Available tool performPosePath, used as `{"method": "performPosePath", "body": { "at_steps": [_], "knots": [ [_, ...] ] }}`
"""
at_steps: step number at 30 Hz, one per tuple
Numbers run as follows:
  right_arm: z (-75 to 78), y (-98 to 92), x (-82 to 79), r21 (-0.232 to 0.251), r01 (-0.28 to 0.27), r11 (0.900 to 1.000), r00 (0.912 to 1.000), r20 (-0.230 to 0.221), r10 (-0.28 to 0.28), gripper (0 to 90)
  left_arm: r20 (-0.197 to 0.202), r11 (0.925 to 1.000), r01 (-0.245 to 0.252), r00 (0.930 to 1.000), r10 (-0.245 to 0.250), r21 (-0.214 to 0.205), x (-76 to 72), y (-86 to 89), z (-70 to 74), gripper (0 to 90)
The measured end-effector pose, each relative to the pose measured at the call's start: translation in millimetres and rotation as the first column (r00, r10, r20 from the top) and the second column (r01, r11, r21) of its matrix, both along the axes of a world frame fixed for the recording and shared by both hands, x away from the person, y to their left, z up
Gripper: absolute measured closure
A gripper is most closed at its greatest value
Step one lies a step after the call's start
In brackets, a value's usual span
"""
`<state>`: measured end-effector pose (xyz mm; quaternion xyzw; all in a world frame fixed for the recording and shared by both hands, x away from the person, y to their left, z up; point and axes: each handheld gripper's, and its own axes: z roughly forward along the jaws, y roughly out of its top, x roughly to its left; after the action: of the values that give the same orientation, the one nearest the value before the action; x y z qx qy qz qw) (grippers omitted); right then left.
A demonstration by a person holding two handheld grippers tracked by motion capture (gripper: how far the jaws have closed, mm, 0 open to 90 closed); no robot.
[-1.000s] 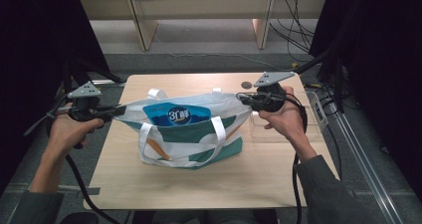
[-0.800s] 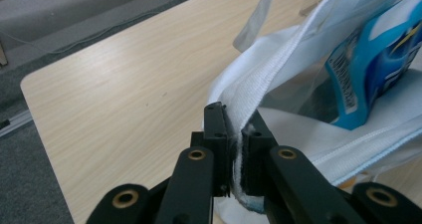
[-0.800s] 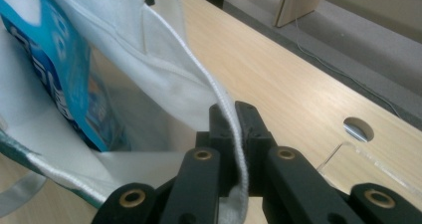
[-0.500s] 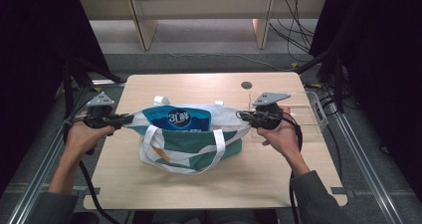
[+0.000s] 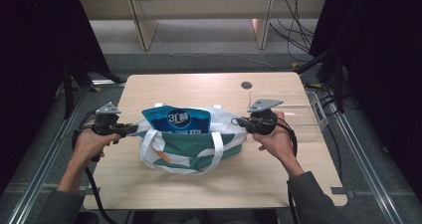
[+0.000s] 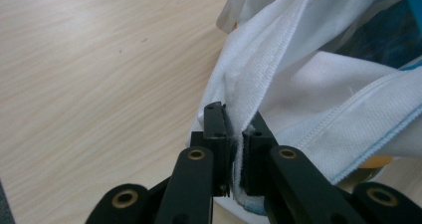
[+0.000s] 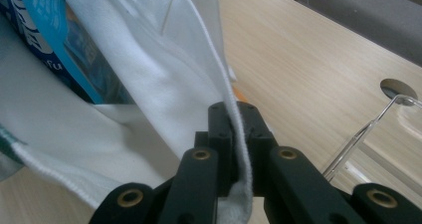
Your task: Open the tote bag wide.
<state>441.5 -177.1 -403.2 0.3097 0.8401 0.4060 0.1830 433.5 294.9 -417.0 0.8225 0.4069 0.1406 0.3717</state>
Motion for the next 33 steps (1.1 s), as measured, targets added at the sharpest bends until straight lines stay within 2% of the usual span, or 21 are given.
{"method": "performPosePath", "body": {
  "at_steps": [3, 5, 6, 8, 11, 12, 13, 14, 15, 16, 17, 18, 20, 21, 22, 25, 27, 29, 31, 32, 33],
  "knots": [
    [-5.0, 1.0, -0.1, -0.008, -0.003, 1.0, 0.9999, -0.012, 0.003, 86.0, -0.031, 1.0, -0.001, 0.9995, 0.0, -0.007, 0.7, -1.6, -10.2, 83.9],
    [-7.6, 1.4, 0.3, -0.018, -0.011, 0.9998, 0.9999, -0.003, 0.011, 86.0, -0.03, 1.0, 0.003, 0.9995, -0.003, 0.0, 0.9, -1.8, -13.4, 83.8],
    [-13.8, 3.3, 0.5, -0.018, -0.014, 0.9997, 0.999, -0.042, 0.013, 85.8, -0.044, 1.0, 0.0, 0.999, 0.001, 0.008, 1.2, -2.6, -17.1, 83.9],
    [-15.7, 3.1, 1.6, -0.022, -0.019, 0.9996, 0.9993, -0.034, 0.018, 85.7, -0.057, 1.0, 0.004, 0.9984, -0.004, 0.004, 2.4, -4.1, -24.7, 83.9],
    [-26.7, 7.6, 1.0, -0.023, -0.007, 0.9997, 0.9961, -0.088, 0.005, 85.7, -0.083, 0.9995, 0.011, 0.9965, -0.009, 0.03, 3.7, -7.1, -34.5, 84.0],
    [-32.0, 9.1, 3.1, -0.021, -0.007, 0.9998, 0.9977, -0.067, 0.005, 85.8, -0.112, 0.9993, 0.02, 0.9936, -0.016, 0.033, 5.4, -9.0, -44.1, 84.0],
    [-34.8, 10.0, 3.1, -0.028, -0.006, 0.9996, 0.9957, -0.093, 0.004, 85.8, -0.128, 0.9981, 0.027, 0.9916, -0.02, 0.055, 5.9, -10.1, -48.3, 84.0],
    [-39.0, 10.5, 5.4, -0.032, -0.016, 0.9994, 0.9959, -0.089, 0.013, 85.8, -0.135, 0.9985, 0.029, 0.9905, -0.023, 0.045, 6.6, -12.1, -53.6, 84.0],
    [-40.9, 11.1, 5.2, -0.038, -0.007, 0.9992, 0.9923, -0.124, 0.002, 85.8, -0.142, 0.9978, 0.034, 0.9895, -0.026, 0.056, 7.1, -13.7, -56.6, 84.1],
    [-40.9, 11.1, 5.2, -0.038, -0.007, 0.9992, 0.9923, -0.124, 0.002, 85.8, -0.142, 0.9978, 0.034, 0.9895, -0.026, 0.056, 7.1, -13.7, -56.6, 84.1],
    [-45.6, 12.4, 6.9, -0.039, -0.014, 0.9991, 0.9948, -0.101, 0.01, 85.8, -0.148, 0.9959, 0.037, 0.9886, -0.025, 0.082, 7.4, -15.9, -58.0, 84.1],
    [-52.6, 15.3, 7.2, -0.051, -0.013, 0.9986, 0.9929, -0.119, 0.007, 85.9, -0.15, 0.9928, 0.05, 0.9882, -0.033, 0.109, 9.0, -18.1, -59.4, 84.1],
    [-54.2, 16.2, 6.8, -0.062, -0.014, 0.998, 0.9914, -0.131, 0.005, 85.9, -0.149, 0.9934, 0.051, 0.9882, -0.036, 0.103, 10.1, -19.5, -62.0, 84.1],
    [-56.7, 17.8, 6.4, -0.063, -0.008, 0.998, 0.9893, -0.146, -0.001, 85.9, -0.145, 0.9916, 0.058, 0.9887, -0.04, 0.116, 10.9, -19.6, -63.5, 84.1],
    [-62.0, 19.2, 6.8, -0.09, -0.018, 0.9958, 0.9885, -0.151, 0.004, 85.9, -0.162, 0.9928, 0.049, 0.9863, -0.031, 0.109, 11.4, -20.2, -65.0, 84.1],
    [-69.4, 20.3, 8.3, -0.104, -0.023, 0.9943, 0.9865, -0.164, 0.006, 85.9, -0.174, 0.9941, 0.041, 0.9845, -0.023, 0.101, 12.1, -19.9, -68.4, 84.0],
    [-72.6, 21.8, 7.9, -0.106, -0.02, 0.9942, 0.9865, -0.164, 0.003, 85.9, -0.155, 0.9956, 0.046, 0.9874, -0.033, 0.082, 12.9, -20.3, -71.9, 84.0],
    [-76.7, 24.2, 9.1, -0.131, -0.031, 0.9909, 0.9835, -0.181, 0.007, 86.0, -0.173, 0.9936, 0.05, 0.9844, -0.032, 0.101, 12.9, -21.3, -71.1, 84.0],
    [-75.4, 24.5, 8.8, -0.133, -0.03, 0.9907, 0.9796, -0.201, 0.002, 85.9, -0.171, 0.9934, 0.052, 0.9847, -0.034, 0.102, 12.8, -21.2, -70.8, 83.9],
    [-77.5, 24.8, 9.2, -0.114, -0.02, 0.9933, 0.9835, -0.181, -0.001, 85.8, -0.15, 0.994, 0.049, 0.9881, -0.034, 0.097, 12.4, -21.4, -71.7, 83.8],
    [-74.0, 22.7, 8.2, -0.107, -0.01, 0.9942, 0.983, -0.183, -0.01, 82.8, -0.153, 0.9944, 0.047, 0.9877, -0.032, 0.095, 11.9, -21.2, -70.4, 82.7]
  ]
}}
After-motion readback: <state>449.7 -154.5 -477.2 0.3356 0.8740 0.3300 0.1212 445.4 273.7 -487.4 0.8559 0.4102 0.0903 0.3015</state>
